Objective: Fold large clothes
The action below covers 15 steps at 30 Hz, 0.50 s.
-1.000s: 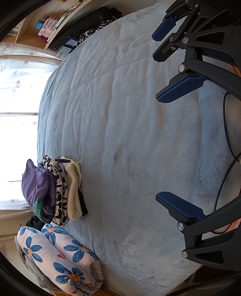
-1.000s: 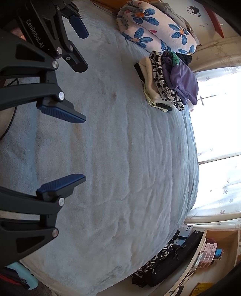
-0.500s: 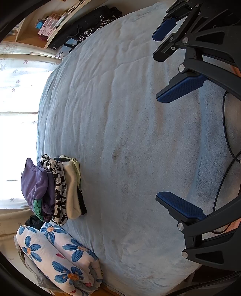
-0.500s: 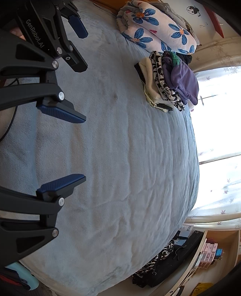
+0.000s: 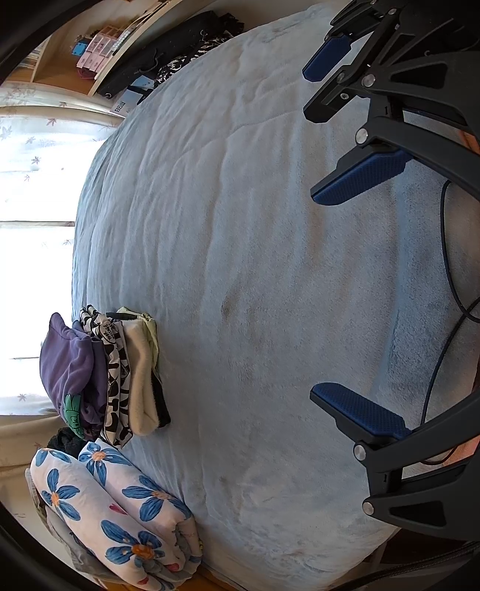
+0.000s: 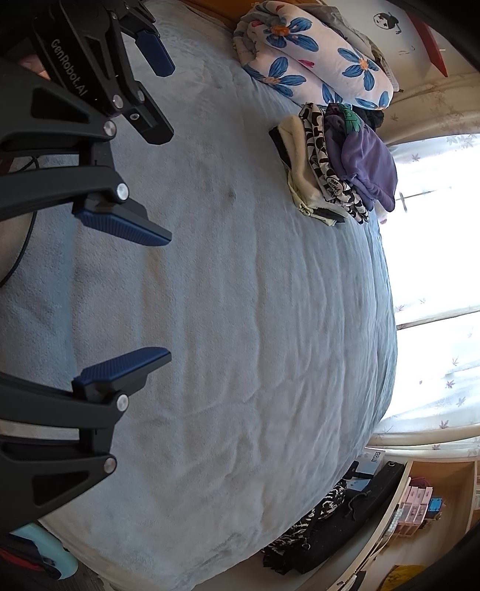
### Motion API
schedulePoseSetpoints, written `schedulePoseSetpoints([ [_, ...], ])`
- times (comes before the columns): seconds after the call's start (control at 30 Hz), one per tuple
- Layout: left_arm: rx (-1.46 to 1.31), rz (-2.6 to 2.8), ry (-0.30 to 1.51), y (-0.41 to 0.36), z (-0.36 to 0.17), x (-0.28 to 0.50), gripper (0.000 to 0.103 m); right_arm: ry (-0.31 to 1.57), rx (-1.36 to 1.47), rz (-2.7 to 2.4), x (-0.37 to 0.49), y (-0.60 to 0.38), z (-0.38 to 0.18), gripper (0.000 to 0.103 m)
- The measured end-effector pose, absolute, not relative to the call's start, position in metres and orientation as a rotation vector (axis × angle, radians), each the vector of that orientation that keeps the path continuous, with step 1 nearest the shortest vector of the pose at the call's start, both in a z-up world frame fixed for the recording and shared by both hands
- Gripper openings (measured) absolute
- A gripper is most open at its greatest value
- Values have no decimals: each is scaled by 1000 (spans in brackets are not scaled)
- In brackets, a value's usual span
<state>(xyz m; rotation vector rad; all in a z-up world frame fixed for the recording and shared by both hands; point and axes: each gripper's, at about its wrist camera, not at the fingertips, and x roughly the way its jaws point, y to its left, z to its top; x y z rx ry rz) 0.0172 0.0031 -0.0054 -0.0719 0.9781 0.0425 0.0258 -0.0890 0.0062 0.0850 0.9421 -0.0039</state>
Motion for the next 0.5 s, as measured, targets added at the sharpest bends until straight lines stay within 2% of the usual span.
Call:
schedulePoseSetpoints([
  [0.5,-87,46,981,13,-6,11,96,941,80,-4,25,-82,5,57],
])
